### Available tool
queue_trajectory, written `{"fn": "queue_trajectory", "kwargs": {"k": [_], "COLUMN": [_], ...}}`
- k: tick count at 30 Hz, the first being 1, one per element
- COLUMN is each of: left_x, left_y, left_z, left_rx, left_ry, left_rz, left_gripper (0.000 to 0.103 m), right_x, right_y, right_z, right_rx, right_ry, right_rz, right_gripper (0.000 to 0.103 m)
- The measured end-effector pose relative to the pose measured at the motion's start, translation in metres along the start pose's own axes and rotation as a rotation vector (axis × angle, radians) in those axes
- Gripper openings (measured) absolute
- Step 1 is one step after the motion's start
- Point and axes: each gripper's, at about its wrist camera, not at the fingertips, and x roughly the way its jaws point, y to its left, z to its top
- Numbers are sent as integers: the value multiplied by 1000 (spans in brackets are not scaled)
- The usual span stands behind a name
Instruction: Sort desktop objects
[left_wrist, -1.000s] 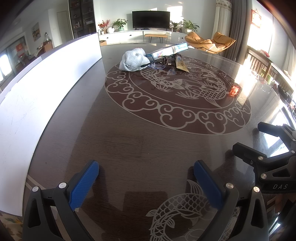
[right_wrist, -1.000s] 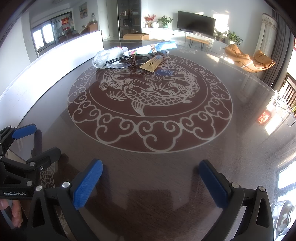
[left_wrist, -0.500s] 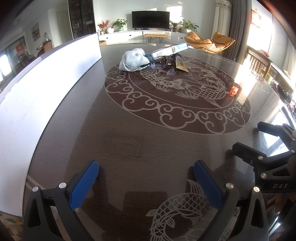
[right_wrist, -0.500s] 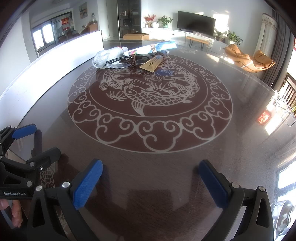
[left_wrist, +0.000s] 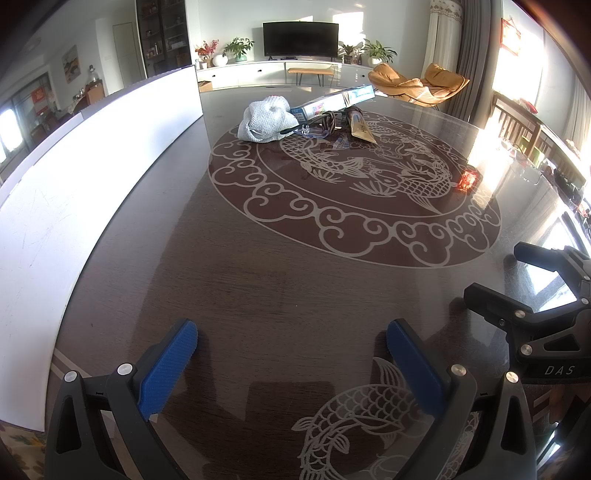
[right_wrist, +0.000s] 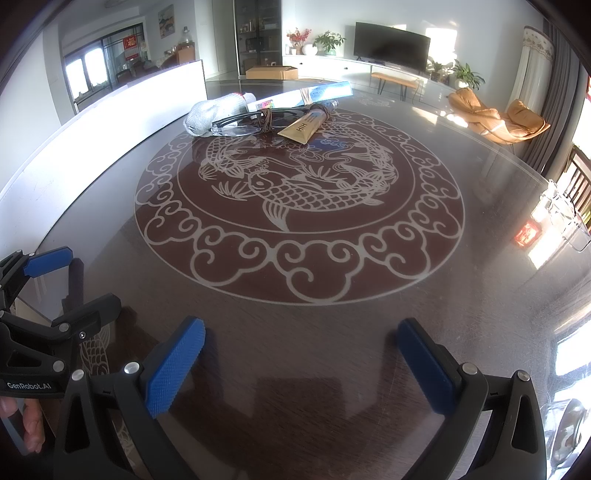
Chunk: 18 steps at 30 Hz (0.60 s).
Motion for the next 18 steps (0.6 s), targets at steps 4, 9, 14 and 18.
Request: {"fn": "queue_trajectory", "kwargs": {"k": [4, 9, 14, 18], "left_x": [0, 0, 0, -2], "left_y": [0, 0, 0, -1], "left_z": [0, 0, 0, 1], "left_rx": [0, 0, 4, 11], "left_ry": [0, 0, -2, -2], "left_rz": [0, 0, -3, -7], "left_gripper": [103, 103, 103, 103], "right_x": [0, 0, 0, 0], "right_y": [0, 0, 0, 0], "right_z": [0, 0, 0, 0], "right_rx": [0, 0, 0, 0], "right_ry": [0, 0, 0, 0], "right_rz": [0, 0, 0, 0], "right_gripper": [103, 103, 103, 103]}}
